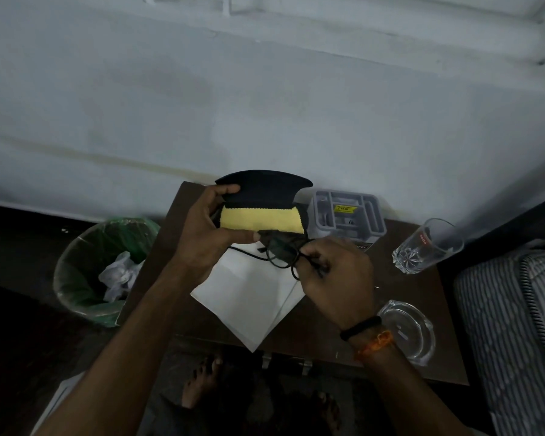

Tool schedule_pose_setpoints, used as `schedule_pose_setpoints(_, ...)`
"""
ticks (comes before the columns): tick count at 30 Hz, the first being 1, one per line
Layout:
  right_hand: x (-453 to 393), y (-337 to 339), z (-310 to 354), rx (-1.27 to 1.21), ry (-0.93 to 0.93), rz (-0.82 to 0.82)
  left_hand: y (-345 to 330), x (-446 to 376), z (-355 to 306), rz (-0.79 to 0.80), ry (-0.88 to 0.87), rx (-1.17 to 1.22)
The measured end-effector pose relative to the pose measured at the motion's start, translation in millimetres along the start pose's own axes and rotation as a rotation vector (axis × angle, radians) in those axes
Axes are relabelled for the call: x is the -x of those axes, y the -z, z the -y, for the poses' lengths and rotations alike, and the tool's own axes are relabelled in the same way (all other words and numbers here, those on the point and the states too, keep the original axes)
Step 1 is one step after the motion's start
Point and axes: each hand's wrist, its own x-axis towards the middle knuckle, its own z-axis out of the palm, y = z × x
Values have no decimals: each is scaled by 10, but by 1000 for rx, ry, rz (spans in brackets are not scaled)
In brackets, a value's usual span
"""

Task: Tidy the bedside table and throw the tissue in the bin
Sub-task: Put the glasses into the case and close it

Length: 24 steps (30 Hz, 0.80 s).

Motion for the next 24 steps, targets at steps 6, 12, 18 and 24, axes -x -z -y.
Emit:
schedule_pose_setpoints(6, -130, 104, 20, 41, 130, -300, -226, 88, -9, 213, 14, -42)
schedule_pose_setpoints(12, -123, 41, -62, 133, 191, -162, -351, 137, -5, 282, 5, -37)
schedule_pose_setpoints(18, -143, 38, -72, 130, 171, -114, -370, 150, 1, 290, 7, -25)
schedule_pose_setpoints(24, -170, 18, -126, 141, 192, -89, -372, 155, 4, 301, 13, -14)
